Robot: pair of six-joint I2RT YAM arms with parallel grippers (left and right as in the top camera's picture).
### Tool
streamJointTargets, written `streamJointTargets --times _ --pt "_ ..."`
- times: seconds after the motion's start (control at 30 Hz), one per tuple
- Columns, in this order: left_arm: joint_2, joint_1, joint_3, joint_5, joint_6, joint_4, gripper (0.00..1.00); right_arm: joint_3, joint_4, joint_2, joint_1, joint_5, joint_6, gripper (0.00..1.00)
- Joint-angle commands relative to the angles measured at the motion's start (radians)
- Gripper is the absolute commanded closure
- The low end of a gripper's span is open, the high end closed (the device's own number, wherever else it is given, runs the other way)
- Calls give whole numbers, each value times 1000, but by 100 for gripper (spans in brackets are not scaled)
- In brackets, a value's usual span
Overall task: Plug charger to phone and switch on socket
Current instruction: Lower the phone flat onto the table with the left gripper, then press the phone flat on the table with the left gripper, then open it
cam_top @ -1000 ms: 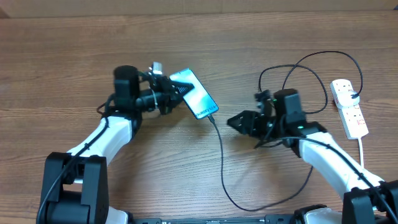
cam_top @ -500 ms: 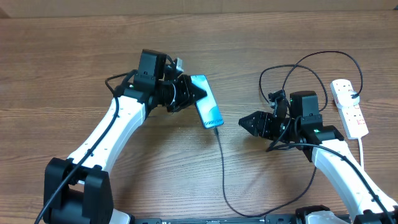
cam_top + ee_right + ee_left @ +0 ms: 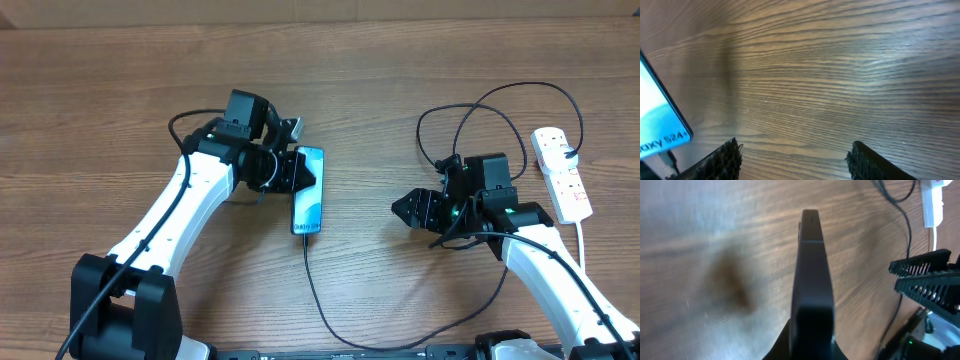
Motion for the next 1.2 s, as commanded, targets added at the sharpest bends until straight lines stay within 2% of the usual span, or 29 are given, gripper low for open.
streamJointTargets --times 0.0,0.13,0.23,0.37,0.53,0.83,1.17 --pt "40 -8 16 7 69 37 96 19 -8 -18 -3 35 -8 29" --pt "116 -4 16 6 -1 98 96 19 -13 -18 -3 35 -8 22" --pt "182 10 16 23 -114 185 96 19 -2 -18 -3 35 -8 17" --pt "241 27 16 116 -178 308 96 19 5 -18 -3 35 -8 11" --pt "253 40 16 135 -164 331 96 19 4 -18 -3 35 -8 9" --pt "265 74 16 144 40 163 96 19 5 -18 -3 35 -8 6" --pt "363 100 16 183 44 171 96 19 8 -18 -3 35 -8 2"
